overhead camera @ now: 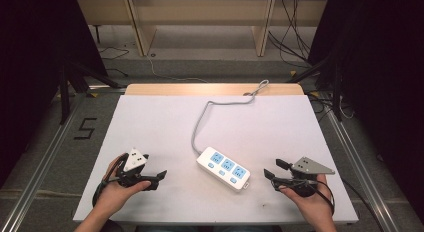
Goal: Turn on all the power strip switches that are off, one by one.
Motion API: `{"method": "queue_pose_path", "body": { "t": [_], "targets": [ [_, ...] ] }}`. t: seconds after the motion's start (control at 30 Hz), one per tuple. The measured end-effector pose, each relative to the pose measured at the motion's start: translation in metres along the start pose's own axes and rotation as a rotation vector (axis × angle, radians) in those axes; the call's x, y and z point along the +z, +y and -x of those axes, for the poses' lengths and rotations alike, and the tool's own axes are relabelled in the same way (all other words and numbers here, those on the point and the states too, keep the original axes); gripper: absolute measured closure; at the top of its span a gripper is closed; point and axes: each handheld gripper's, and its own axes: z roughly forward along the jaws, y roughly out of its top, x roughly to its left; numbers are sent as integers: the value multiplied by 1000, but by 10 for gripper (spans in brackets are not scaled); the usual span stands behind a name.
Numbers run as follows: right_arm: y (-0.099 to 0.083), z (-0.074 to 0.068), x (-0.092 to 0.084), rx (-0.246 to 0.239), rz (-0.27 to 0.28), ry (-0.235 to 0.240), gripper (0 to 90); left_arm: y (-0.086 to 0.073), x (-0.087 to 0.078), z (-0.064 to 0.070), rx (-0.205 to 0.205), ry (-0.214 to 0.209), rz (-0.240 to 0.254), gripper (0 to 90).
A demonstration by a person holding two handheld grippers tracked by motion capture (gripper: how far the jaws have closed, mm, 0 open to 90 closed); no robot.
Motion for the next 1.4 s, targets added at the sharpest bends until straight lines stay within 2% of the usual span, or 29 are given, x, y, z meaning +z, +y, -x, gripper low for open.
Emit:
{"method": "queue_pose_path", "body": {
  "t": [0.2,0.27,0.4,0.53,0.57,0.77,0.97,1.4],
  "targets": [
    [5,-2,-4,-25,-8,-18,514,0,0,2,21,13,-12,159],
    [8,-4,-5,-42,-25,-14,592,0,1,2,20,14,-13,159],
    [13,-7,-8,-96,-50,-29,804,-1,2,3,13,19,-11,161],
    [16,-8,-9,-107,-75,-26,888,-3,3,2,7,17,-23,161],
    [17,-9,-8,-105,-93,-13,900,-3,3,1,7,20,-23,160],
    [23,-11,-6,-99,-150,5,900,-3,3,-1,3,24,-26,160],
    [26,-14,-4,-135,-169,0,900,-2,3,0,0,24,-19,160],
    [36,-19,4,-134,-215,23,900,-2,2,-1,-7,31,-12,161]
  ]
}}
